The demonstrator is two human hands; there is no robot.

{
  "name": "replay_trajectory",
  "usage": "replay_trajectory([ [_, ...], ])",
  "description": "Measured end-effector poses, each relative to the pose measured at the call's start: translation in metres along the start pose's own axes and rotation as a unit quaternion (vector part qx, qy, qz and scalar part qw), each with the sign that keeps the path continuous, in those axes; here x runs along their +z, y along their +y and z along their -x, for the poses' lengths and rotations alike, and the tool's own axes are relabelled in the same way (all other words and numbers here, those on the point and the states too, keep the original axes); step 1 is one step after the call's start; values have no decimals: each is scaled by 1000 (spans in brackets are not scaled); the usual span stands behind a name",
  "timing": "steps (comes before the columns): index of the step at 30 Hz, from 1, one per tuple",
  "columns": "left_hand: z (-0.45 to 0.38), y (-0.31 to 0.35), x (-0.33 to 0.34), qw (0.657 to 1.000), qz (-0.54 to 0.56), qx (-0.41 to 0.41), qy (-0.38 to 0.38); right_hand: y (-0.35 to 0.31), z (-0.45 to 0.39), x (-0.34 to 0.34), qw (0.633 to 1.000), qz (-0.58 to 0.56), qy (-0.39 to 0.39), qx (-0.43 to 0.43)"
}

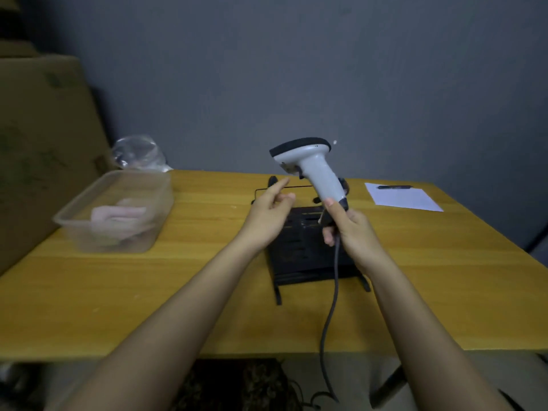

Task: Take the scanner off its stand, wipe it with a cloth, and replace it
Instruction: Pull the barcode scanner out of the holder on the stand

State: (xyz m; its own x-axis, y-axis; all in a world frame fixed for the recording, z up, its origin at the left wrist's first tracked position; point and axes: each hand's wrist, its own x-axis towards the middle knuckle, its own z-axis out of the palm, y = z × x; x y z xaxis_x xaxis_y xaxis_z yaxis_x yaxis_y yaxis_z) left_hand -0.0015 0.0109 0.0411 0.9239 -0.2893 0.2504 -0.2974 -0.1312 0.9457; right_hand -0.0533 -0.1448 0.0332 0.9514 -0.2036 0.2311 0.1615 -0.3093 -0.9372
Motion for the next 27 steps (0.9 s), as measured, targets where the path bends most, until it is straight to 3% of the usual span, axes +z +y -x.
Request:
replay_trajectory([
  [3,26,3,-24,997,62,-37,10,-1,10,31,999,-11,-34,-10],
  [10,49,-1,-66,994,78,-61,43,-8,19,76,995,-13,-94,-19],
  [18,50,-5,-72,975,202,-89,32,-5,16,89,990,40,-127,-50],
  [27,48,-13,-78,974,205,-96,10,-4,14,93,987,52,-139,-55],
])
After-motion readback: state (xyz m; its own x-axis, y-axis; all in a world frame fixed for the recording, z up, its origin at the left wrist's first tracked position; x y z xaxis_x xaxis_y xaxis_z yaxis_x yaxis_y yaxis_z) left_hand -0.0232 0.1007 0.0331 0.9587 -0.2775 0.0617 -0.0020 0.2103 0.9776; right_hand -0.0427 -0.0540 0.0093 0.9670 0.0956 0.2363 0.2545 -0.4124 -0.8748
